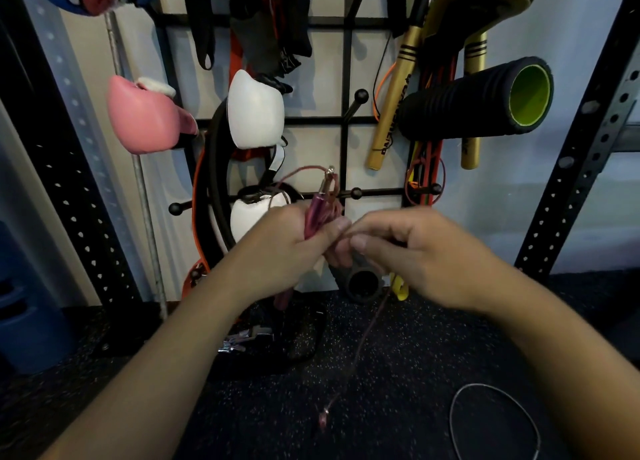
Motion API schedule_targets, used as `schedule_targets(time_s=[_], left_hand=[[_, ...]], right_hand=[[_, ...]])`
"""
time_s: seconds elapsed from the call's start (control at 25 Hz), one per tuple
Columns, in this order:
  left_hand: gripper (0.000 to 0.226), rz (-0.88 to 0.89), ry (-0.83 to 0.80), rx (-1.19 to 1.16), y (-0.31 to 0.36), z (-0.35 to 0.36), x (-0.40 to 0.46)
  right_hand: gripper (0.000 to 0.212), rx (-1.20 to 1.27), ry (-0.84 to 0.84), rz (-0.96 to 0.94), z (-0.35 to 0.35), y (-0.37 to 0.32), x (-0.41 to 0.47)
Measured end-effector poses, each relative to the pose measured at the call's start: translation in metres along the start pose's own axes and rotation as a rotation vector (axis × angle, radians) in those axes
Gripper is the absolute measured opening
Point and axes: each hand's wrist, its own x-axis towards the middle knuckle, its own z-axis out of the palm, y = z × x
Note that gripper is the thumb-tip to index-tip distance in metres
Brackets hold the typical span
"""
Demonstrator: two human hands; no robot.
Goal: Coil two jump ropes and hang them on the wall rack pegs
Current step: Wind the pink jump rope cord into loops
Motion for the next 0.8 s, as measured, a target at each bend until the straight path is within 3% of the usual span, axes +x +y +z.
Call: schedule_targets(time_s=[0.08, 0.16, 0.2, 0.24, 0.36, 0.44, 0.52, 0.68, 0.8], left_hand=[[0.044, 0.0, -0.093, -0.21, 0.007, 0.002, -0.003], [0.048, -0.045, -0.16, -0.485, 0.011, 0.001, -0.006], [0.047, -0.056, -0.179, -0.549, 0.012, 0.0, -0.006], [0.043, -0.056, -0.186, -0.556, 0.011, -0.001, -0.006], [0.036, -0.072, -0.207, -0.596, 0.012, -0.003, -0.004], [0.04, -0.071, -0.212, -0.642, 0.012, -0.001, -0.005], [0.046, -0.056, -0.168, -0.628, 0.011, 0.002, -0.005], [0.031, -0.062, -0.094, -0.728, 0.01, 0.003, -0.003], [0.032, -0.07, -0.125, -0.78, 0.01, 0.004, -0.003]], right_hand=[[0.016, 0.054, 0.248, 0.009, -0.004, 0.0, 0.001], [0.037, 0.097, 0.459, 0.026, -0.002, 0.005, 0.002], [0.044, 0.062, 0.484, 0.014, 0.0, 0.007, 0.002], [0.045, 0.034, 0.452, -0.003, 0.002, 0.007, 0.002], [0.021, 0.053, 0.299, -0.028, 0.001, 0.01, 0.003], [0.017, 0.038, 0.34, -0.041, -0.003, 0.011, 0.004], [0.02, 0.041, 0.431, -0.009, -0.003, 0.011, 0.003], [0.046, -0.029, 0.496, 0.071, 0.0, 0.016, 0.003], [0.029, 0.001, 0.393, 0.057, -0.005, 0.019, 0.004]])
